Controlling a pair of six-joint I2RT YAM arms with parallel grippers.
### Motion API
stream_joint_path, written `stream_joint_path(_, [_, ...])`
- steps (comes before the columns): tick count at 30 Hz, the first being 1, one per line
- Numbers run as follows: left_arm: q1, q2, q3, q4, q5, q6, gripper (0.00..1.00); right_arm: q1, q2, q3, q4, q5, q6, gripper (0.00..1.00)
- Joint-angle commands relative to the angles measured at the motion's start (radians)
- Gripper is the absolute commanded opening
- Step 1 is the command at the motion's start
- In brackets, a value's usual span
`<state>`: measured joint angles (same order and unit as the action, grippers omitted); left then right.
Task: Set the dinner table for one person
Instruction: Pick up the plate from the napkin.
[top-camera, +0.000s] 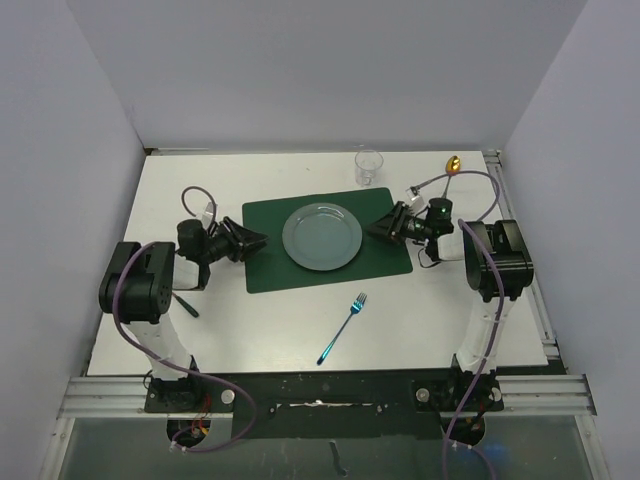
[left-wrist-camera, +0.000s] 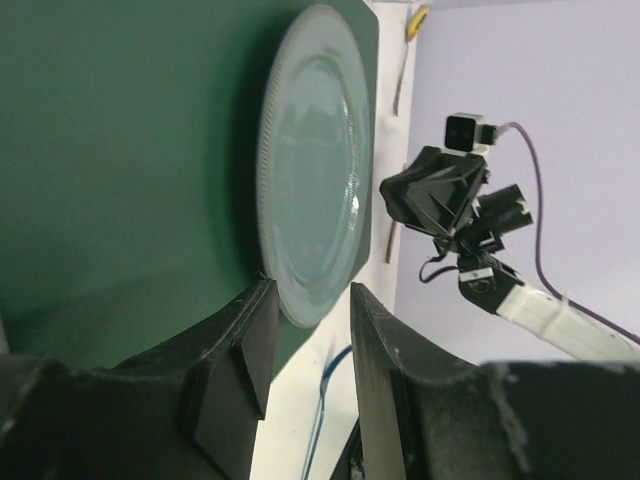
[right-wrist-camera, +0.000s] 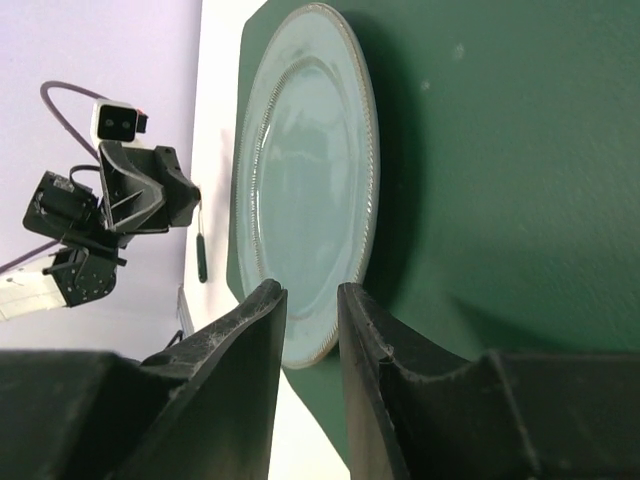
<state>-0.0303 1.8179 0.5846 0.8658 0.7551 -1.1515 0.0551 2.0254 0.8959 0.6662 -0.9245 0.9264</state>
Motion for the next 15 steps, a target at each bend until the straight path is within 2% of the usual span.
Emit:
stream_joint_path(1, [-0.011,0.067,0.089,-0.040,-0.030,0.068,0.33,0.043,0.013,0.085,-0.097,0.024,-0.092,0.29])
stream_joint_path(9, [-0.089,0.247,0.212,0.023,-0.026,0.023,0.31,0.052,0.041,0.099,-0.113,0.028,-0.099,0.29])
stream_joint_path(15, [-0.145,0.321,0.280,0.036,-0.042,0.003,0.31,0.053,0.053,0.113,-0.145,0.029,-0.121,0.29])
